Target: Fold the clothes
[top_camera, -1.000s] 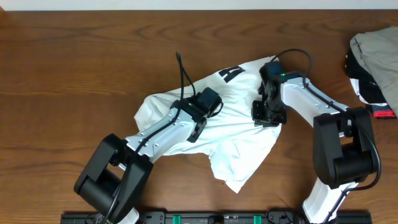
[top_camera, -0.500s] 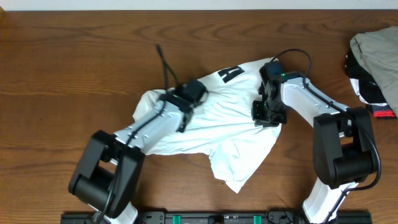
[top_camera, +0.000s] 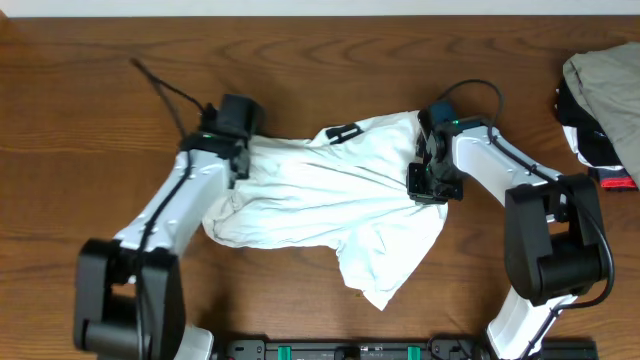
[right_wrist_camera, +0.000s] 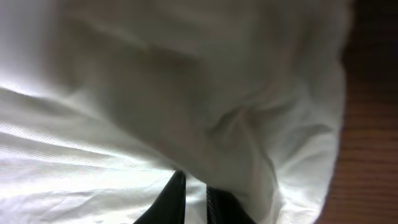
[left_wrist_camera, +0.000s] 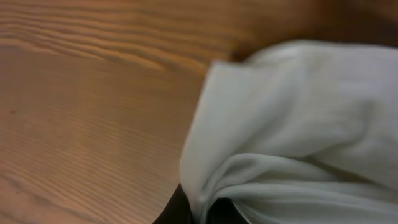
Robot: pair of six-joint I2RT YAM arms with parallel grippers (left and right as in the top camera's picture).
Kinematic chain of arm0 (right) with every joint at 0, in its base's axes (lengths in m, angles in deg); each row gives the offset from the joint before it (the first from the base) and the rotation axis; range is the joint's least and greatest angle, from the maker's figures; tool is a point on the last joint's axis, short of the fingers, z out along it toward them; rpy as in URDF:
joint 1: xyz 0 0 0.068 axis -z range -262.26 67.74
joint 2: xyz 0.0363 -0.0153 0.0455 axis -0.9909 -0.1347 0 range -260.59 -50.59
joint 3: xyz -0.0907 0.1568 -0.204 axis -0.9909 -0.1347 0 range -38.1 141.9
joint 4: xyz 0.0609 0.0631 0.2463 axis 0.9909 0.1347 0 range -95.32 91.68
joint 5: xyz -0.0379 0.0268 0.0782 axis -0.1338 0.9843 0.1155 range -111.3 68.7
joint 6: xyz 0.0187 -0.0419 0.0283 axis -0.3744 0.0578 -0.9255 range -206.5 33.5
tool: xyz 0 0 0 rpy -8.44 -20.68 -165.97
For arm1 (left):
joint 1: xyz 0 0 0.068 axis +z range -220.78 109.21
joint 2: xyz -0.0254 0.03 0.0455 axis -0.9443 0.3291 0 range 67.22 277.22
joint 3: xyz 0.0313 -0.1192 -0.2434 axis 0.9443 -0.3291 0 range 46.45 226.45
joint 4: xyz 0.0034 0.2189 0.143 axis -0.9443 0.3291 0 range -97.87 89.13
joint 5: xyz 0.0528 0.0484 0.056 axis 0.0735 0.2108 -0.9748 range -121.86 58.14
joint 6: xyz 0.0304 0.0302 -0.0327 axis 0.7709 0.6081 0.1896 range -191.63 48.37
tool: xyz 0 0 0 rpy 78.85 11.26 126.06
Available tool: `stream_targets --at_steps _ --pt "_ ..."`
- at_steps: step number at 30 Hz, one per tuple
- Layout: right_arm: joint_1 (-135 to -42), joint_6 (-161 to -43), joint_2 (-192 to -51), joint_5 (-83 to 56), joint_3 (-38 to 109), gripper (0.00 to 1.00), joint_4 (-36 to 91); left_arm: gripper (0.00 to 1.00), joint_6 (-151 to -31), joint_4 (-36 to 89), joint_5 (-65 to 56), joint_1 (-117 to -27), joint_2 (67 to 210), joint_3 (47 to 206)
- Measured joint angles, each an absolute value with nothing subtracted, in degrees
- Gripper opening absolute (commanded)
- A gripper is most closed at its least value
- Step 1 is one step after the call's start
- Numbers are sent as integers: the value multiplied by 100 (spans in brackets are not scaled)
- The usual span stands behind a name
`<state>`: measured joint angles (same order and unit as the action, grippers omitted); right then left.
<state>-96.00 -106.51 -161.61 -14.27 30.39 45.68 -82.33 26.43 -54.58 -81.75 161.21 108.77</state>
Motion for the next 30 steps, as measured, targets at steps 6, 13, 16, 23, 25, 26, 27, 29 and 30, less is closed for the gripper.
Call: stream_targets --at_steps 6,13,16,23,25,26,27,29,30 --pt "-9600 -10651 -16154 -1449 3028 10 4564 6 -8642 2619 -5460 -7497 15850 10895" --pt "-9600 -10651 -16152 -1449 3028 10 4564 6 -9000 2591 -5453 -6920 15850 10895" --pt "-9600 -10651 -16152 -1449 3028 10 4564 50 -9291 2580 -5451 -6675 15850 10895" --pt "-9600 -10653 -16152 -1434 3028 14 4549 98 -9593 2549 -5067 -6275 15850 10895" --pt "-9600 -10655 -16152 -1421 3028 15 4546 98 -9586 2554 -4900 -6275 15848 10895" --pt "-9600 -10657 -16152 -1418 3028 15 4544 98 -9584 2565 -4815 -6277 15833 10895" --pt "-9600 -10655 -16152 -1410 3028 14 4542 98 -9584 2595 -4728 -6280 15805 10895" --pt "-9600 -10655 -16152 -1405 3028 12 4533 98 -9584 2705 -4538 -6280 15673 10895" --pt "-9600 -10651 -16152 -1405 3028 10 4533 98 -9584 2775 -4441 -6280 15584 10895"
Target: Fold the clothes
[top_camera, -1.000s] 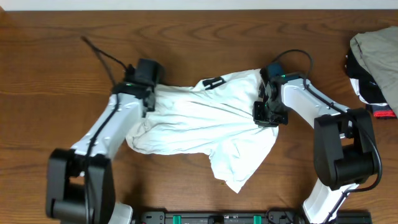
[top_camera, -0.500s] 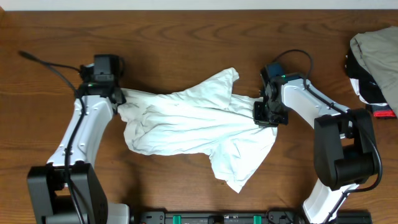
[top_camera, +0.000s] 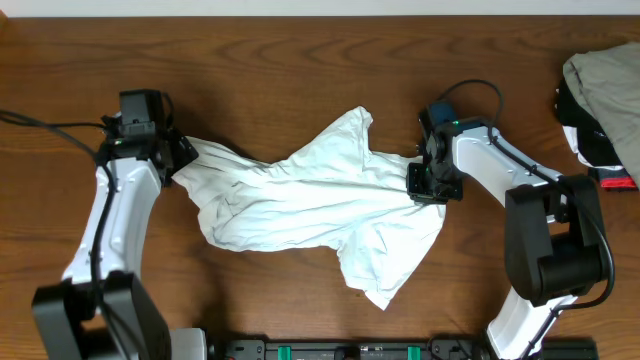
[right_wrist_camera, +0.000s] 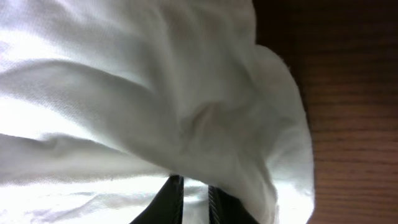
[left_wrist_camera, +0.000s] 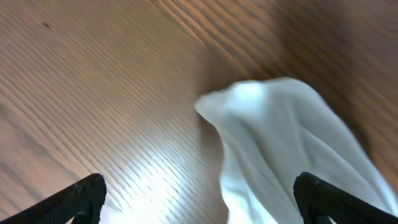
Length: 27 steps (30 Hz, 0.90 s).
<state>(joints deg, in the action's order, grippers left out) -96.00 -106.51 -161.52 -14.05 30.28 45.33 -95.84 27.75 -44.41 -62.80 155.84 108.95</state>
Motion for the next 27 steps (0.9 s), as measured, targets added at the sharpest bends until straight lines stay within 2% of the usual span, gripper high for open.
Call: stream_targets --at_steps 2,4,5,7,8,10,14,19,27 --pt "-9600 -10660 -16152 -1408 3039 8 4549 98 -9584 2991 -4142 -6280 15278 10895" --pt "-9600 -10625 -16154 -1351 3085 13 4577 98 -9582 3186 -3869 -6282 14926 10895" --pt "-9600 -10588 -16170 -1292 3142 20 4595 98 -9582 3306 -3742 -6288 14727 10897" --pt "-9600 -10491 -16176 -1171 3321 50 4645 98 -9577 3594 -3548 -6326 14390 10901" --pt "-9600 -10406 -16179 -1082 3459 60 4691 98 -9577 3741 -3471 -6358 14233 10906" --pt "-9600 -10251 -16176 -848 3811 72 4686 98 -9575 4045 -3294 -6474 13973 10912" --pt "-9611 -9997 -16174 -243 4375 72 4417 98 -9573 4514 -2955 -6806 13809 10917" --pt "-9740 -10094 -16174 230 4447 64 4011 98 -9645 4626 -2728 -7235 13899 10724" --pt "-10395 -10378 -16248 470 4447 64 3526 98 -9759 4635 -2643 -7316 14139 10493"
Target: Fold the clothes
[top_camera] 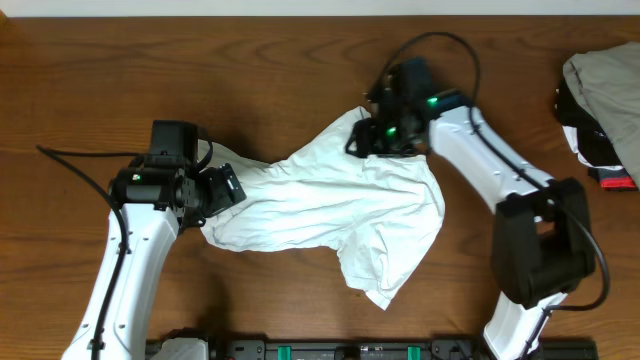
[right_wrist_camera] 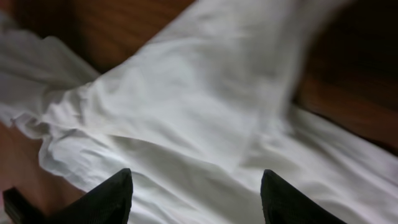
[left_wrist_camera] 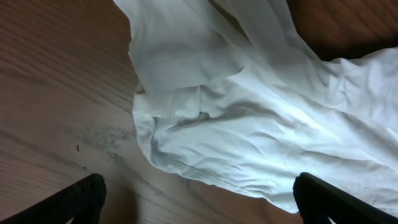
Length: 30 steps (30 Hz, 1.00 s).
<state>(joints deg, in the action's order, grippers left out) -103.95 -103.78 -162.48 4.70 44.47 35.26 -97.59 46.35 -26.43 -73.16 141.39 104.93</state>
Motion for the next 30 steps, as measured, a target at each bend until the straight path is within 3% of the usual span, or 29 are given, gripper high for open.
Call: stream_targets --at_steps 7,30 --pt "-10859 -10677 -16504 103 4445 63 3626 98 -9759 4757 -2625 -7316 14148 10493" --pt "-10432 -10426 -16679 138 4431 59 3596 98 -9759 4785 -2759 -7316 14148 10493"
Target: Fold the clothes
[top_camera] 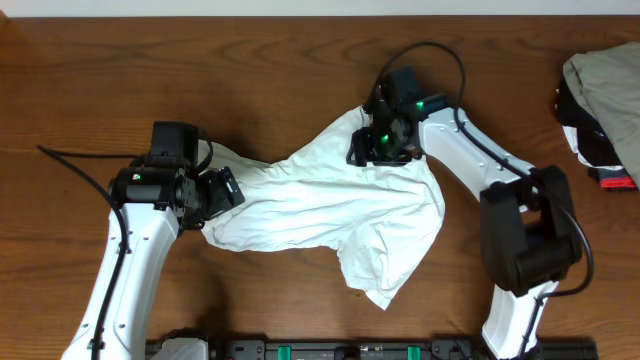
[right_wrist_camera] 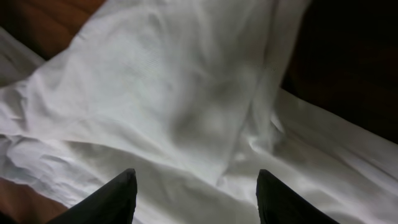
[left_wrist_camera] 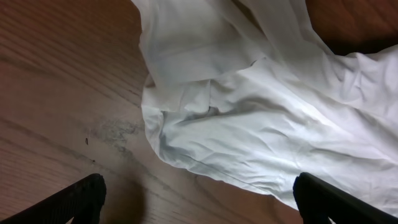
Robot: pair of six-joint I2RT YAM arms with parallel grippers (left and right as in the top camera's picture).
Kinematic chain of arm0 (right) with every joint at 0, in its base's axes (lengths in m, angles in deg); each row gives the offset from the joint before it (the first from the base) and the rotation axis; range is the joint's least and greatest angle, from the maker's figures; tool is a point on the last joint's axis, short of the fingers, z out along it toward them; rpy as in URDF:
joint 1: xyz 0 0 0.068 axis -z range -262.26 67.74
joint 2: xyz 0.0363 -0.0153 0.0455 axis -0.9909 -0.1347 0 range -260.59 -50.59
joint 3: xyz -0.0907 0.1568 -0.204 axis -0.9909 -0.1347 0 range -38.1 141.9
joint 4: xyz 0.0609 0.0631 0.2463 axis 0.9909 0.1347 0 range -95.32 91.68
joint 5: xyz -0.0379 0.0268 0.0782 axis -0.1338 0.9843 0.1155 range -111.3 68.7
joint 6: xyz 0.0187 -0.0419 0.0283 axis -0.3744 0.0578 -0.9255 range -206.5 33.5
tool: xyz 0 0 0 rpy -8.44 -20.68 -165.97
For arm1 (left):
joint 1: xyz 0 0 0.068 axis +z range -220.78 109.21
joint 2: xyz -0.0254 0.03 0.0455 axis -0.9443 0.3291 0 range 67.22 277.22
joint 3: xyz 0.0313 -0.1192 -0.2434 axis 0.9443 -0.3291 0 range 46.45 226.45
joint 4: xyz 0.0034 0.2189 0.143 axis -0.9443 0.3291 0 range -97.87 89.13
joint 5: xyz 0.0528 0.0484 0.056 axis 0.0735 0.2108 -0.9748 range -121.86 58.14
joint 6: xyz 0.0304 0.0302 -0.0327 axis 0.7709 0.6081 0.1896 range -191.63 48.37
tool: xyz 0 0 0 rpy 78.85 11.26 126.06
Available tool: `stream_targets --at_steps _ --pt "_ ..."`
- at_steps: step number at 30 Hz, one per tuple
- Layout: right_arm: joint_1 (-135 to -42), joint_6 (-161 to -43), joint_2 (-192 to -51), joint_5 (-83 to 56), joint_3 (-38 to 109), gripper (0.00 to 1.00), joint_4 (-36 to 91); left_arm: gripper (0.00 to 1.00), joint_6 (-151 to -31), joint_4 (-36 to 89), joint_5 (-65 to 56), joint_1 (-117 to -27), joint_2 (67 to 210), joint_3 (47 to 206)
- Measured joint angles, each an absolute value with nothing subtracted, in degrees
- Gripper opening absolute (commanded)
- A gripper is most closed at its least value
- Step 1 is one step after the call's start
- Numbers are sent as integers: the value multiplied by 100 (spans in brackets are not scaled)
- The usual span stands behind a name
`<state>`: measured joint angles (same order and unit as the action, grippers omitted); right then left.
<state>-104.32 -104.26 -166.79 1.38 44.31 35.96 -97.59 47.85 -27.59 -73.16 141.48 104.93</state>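
Observation:
A crumpled white shirt (top_camera: 320, 205) lies spread on the wooden table (top_camera: 300, 60), one sleeve end pointing to the upper middle, another part hanging toward the front. My left gripper (top_camera: 215, 192) stands open at the shirt's left end; in the left wrist view the shirt (left_wrist_camera: 261, 106) lies ahead of the wide-apart fingers (left_wrist_camera: 81, 196), which hold nothing. My right gripper (top_camera: 368, 145) is open just above the shirt's upper peak; in the right wrist view white cloth (right_wrist_camera: 186, 112) fills the space between its fingertips (right_wrist_camera: 118, 199).
A heap of other clothes (top_camera: 605, 100), grey-green, black and white, sits at the table's right edge. A black cable (top_camera: 60, 160) trails from the left arm. Bare wood lies behind and in front of the shirt.
The right gripper has shifted slightly lower onto the shirt's upper peak and stays open. The left gripper and the shirt look nearly unchanged.
Both grippers were shut on the shirt, the left at its left side, the right at its right side. Then the left stood open farther left with the shirt stretched out. Then both were open, the right moved up to the shirt's upper peak, where it remains.

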Motion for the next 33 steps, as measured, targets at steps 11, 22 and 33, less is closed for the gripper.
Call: stream_targets --at_steps 11,22,33 --pt "-10695 -10417 -16970 240 4379 43 3375 98 -9757 4788 -2759 -7316 14148 10493" --pt "-10660 -10671 -16970 262 4418 1 3211 98 -9759 4790 -2759 -7316 14148 10493" --pt "-9991 -11042 -16974 278 5321 1 2448 98 -9759 4829 -2761 -7316 14148 10493"
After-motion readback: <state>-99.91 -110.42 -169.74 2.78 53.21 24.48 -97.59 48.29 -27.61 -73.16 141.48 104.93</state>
